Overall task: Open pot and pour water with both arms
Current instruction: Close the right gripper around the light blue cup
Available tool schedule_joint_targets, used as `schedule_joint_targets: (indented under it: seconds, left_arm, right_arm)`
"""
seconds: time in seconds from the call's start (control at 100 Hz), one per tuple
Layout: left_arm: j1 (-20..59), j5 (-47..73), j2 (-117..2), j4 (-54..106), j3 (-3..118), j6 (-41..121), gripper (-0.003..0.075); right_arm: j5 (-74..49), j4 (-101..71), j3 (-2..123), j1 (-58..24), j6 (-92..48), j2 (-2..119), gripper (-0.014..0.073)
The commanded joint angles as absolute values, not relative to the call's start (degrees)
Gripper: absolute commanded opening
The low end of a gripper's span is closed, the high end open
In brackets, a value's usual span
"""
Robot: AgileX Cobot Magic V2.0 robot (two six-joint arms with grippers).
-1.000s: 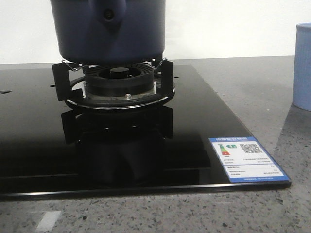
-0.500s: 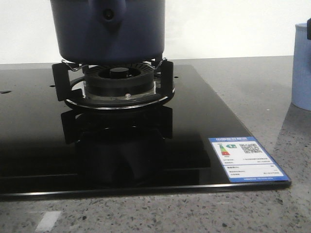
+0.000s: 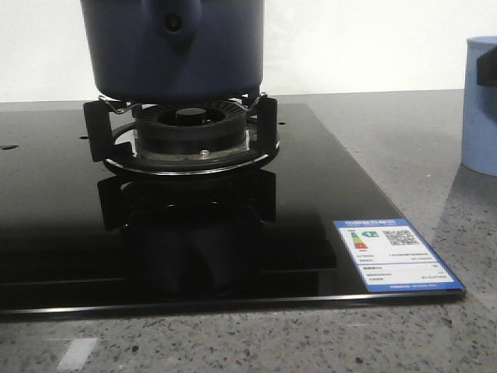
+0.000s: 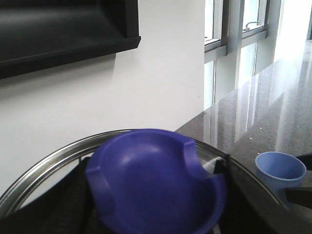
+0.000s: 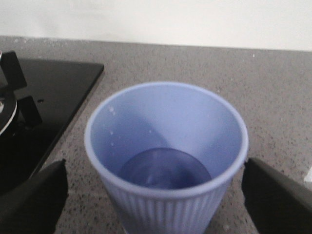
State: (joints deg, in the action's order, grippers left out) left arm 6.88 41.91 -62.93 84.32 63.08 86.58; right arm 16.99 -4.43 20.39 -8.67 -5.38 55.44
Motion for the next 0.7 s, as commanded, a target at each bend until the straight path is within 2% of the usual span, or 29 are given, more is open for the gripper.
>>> schedule_joint_targets:
  seconds: [0.0,0.37,0.69]
  left_arm:
    - [7.25,41.30,-61.39,89.19,64.78,86.14,0.0296]
    - [7.25,41.30,-61.39,89.19,64.78,86.14,0.0296]
    - [7.25,41.30,-61.39,89.19,64.78,86.14,0.0296]
  right_arm:
    - [25.29,-4.58,22.06,-8.25,-5.45,56.47,0.0654]
    - [41.97,-4.58,22.06,-8.25,-5.45,67.19,0.0654]
    - [38.09,-4.58,22.06,-8.25,-5.34,68.85,0.0652]
